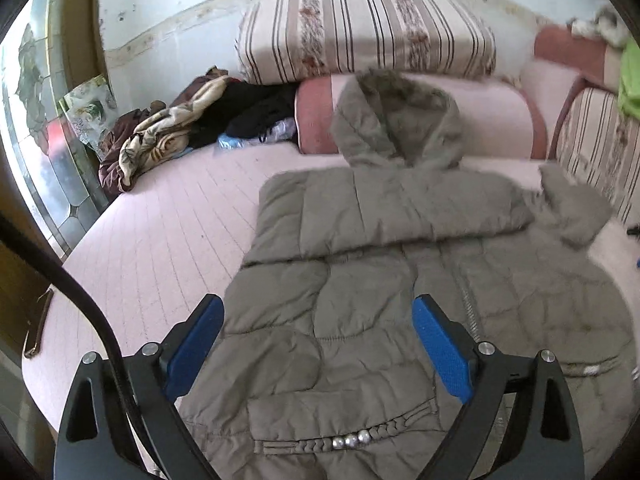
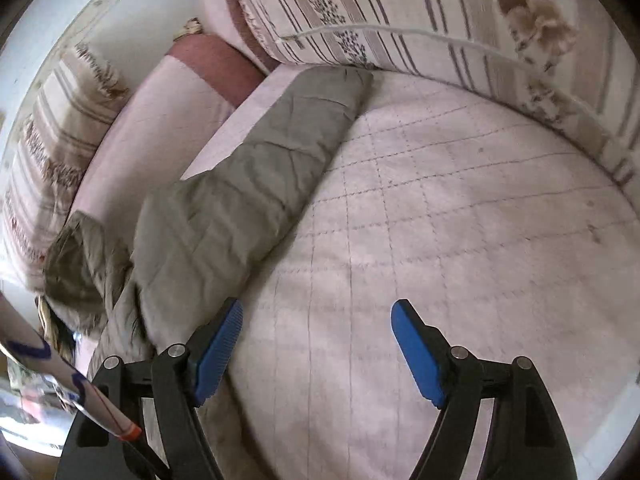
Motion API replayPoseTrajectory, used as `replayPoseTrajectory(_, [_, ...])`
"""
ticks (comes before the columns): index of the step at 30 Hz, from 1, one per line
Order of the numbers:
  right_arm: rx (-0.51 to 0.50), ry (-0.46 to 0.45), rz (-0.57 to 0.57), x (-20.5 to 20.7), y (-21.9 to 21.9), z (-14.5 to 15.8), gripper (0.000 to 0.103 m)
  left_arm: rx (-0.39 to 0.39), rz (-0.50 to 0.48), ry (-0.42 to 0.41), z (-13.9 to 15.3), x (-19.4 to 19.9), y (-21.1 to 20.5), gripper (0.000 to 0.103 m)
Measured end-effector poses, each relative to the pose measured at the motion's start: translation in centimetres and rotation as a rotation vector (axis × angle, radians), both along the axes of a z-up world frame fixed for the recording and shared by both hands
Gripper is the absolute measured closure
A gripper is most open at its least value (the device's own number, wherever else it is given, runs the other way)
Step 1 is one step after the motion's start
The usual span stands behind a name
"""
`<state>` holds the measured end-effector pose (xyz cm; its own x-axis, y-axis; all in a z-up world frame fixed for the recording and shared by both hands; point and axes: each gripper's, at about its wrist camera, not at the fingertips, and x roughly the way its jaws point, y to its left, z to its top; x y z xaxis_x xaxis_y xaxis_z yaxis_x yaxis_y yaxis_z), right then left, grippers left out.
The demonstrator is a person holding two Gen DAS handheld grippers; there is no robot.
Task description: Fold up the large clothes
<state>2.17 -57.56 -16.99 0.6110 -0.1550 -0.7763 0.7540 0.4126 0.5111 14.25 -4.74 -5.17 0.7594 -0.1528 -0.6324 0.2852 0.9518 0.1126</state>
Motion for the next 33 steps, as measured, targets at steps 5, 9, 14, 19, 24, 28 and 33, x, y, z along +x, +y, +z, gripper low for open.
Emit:
replayPoseTrajectory(5, [0.005, 0.010, -0.039, 3.4, -3.8, -2.1, 0.023, 0.029, -0.043, 0.084, -3.5, 1.9, -1.9, 0.008])
replayPoseTrajectory(9, [-0.005, 0.019, -0.061, 5.9, -6.7, -3.0, 0.026, 0.053, -0.046, 0.169, -6.3, 3.6, -2.7, 0.008])
replayPoseTrajectory(14, [-0.047, 0.011, -0.079, 8.5, -9.7, -3.2, 0.026, 0.009, -0.039, 0.273, -8.8, 5.3, -2.5, 0.008])
replayPoseTrajectory(19, [-0.071, 0.026, -0.105, 10.5, -12.1, -3.2, 0.038, 0.040, -0.036, 0.247, -9.8, 5.0, -3.3, 0.000])
replayPoseTrajectory(24, [-0.046, 0.022, -0.128, 10.2, -13.2, -2.1, 0.093, 0.033, -0.037, 0.255, -10.0, 5.1, -3.2, 0.000])
replayPoseTrajectory(28, [-0.149, 0.040, -0.110, 9.7, -11.6, 2.5, 0.095, 0.032, -0.037, 0.256, -9.9, 5.3, -3.0, 0.000])
replayPoseTrajectory(33, [-0.267, 0.008, -0.076, 9.1, -7.6, 9.9, 0.096, 0.031, -0.035, 0.249, -9.5, 5.1, -2.9, 0.000])
